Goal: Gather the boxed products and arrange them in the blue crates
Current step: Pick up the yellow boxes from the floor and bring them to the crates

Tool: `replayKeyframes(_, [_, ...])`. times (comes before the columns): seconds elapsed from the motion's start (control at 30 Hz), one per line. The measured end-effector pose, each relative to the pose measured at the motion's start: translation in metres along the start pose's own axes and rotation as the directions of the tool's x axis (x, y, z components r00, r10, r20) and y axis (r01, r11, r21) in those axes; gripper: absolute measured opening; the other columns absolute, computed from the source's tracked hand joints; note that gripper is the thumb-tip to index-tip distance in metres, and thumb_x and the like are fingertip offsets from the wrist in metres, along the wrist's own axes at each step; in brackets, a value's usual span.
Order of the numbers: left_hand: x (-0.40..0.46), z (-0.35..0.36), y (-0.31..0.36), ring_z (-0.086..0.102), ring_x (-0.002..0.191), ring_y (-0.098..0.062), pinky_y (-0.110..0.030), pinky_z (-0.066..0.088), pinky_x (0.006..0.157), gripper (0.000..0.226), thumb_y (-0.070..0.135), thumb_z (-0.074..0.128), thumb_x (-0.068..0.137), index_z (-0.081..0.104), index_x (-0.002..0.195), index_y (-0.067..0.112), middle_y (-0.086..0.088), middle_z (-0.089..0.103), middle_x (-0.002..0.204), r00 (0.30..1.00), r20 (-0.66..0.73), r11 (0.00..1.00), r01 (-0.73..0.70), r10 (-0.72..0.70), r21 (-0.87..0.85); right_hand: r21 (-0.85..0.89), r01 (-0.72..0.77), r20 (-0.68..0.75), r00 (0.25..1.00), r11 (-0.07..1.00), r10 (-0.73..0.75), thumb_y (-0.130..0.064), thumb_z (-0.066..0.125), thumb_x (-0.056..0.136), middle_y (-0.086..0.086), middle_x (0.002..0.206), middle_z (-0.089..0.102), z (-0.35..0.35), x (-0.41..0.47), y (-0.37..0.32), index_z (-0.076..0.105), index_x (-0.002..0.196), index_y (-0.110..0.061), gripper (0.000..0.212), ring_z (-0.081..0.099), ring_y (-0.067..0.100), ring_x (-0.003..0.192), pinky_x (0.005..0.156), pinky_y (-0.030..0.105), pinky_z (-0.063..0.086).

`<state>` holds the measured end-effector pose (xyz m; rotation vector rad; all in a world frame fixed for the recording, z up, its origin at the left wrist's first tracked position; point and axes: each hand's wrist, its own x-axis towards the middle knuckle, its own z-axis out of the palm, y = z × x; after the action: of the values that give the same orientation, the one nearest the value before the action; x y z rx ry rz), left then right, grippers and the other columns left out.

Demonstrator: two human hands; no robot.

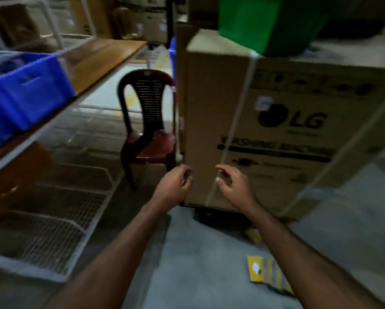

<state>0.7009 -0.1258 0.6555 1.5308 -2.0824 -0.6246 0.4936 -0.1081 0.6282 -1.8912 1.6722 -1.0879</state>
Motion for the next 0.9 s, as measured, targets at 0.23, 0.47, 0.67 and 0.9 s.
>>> replayKeyframes(0.23, [-0.039, 0.178, 0.176, 0.060, 0.107, -0.025, -0.034, 0.048, 0.090, 0.030, 0.022, 0.054, 0.094, 0.059, 0.121, 0.010, -0.010, 0.064, 0.116, 0.949, 0.281, 0.989, -0.125, 0.141, -0.073, -0.021, -0.260, -0.172, 0.952, 0.965, 0.253, -0.013, 0.064, 0.084, 0.007, 0.109, 0.065, -0.151, -0.162, 0.132, 0.066, 0.119, -0.012, 0.035, 0.062, 0.016, 0.098, 0.088, 0.029, 0.050])
replayKeyframes(0.47, [-0.094, 0.307, 0.293, 0.060, 0.110, -0.027, -0.036, 0.048, 0.091, 0.034, 0.020, 0.054, 0.093, 0.058, 0.125, 0.009, -0.011, 0.066, 0.118, 0.824, 0.509, 0.968, -0.227, 0.249, -0.106, -0.004, -0.490, -0.242, 0.846, 0.872, 0.475, -0.017, 0.060, 0.081, 0.008, 0.108, 0.069, -0.260, -0.295, 0.232, 0.066, 0.117, -0.011, 0.037, 0.065, 0.022, 0.097, 0.087, 0.037, 0.053])
replayKeyframes(0.67, [-0.096, 0.383, 0.331, 0.060, 0.108, -0.022, -0.027, 0.046, 0.088, 0.034, 0.020, 0.051, 0.096, 0.057, 0.128, 0.011, -0.008, 0.065, 0.118, 0.771, 0.595, 0.974, -0.200, 0.226, -0.110, 0.087, -0.627, -0.317, 0.719, 0.774, 0.618, -0.003, 0.066, 0.083, 0.011, 0.109, 0.069, -0.304, -0.346, 0.301, 0.066, 0.117, -0.007, 0.034, 0.066, 0.025, 0.096, 0.086, 0.038, 0.053])
replayKeyframes(0.9, [-0.073, 0.494, 0.337, 0.058, 0.114, -0.026, -0.033, 0.046, 0.095, 0.032, 0.013, 0.047, 0.096, 0.059, 0.125, 0.010, -0.011, 0.063, 0.124, 0.719, 0.673, 0.985, -0.126, 0.175, -0.121, 0.178, -0.751, -0.298, 0.575, 0.635, 0.762, 0.000, 0.061, 0.086, 0.011, 0.113, 0.066, -0.305, -0.367, 0.387, 0.062, 0.121, -0.006, 0.036, 0.064, 0.025, 0.103, 0.088, 0.034, 0.050])
